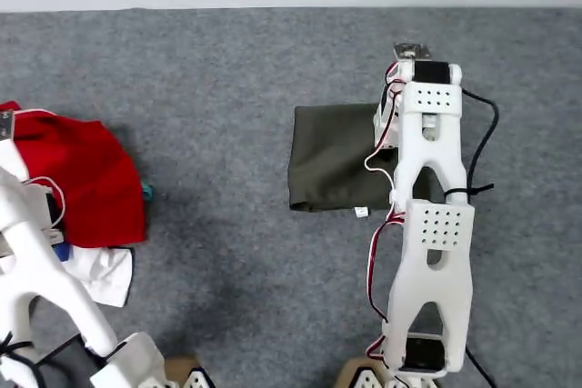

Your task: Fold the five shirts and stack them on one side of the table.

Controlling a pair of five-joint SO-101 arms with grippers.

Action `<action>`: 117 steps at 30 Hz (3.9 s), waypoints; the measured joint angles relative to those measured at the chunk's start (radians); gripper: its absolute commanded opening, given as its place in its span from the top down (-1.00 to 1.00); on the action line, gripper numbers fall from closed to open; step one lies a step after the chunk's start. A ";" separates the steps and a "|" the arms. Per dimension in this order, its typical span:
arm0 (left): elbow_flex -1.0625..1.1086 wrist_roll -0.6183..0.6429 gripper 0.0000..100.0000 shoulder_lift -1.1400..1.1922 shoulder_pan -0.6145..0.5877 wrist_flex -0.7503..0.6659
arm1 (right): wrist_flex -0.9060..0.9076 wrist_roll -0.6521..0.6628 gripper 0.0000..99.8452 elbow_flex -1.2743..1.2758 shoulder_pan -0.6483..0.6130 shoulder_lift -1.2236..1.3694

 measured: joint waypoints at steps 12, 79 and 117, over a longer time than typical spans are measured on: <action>0.038 0.000 0.99 0.000 0.000 0.000 | 0.003 -0.006 0.40 -0.003 -0.002 0.002; 0.075 -0.005 0.99 0.000 0.092 -0.025 | -0.173 0.189 0.52 -0.173 0.160 -0.041; 0.075 -0.005 0.99 0.000 0.092 -0.025 | -0.362 -0.707 0.45 -0.178 0.014 0.206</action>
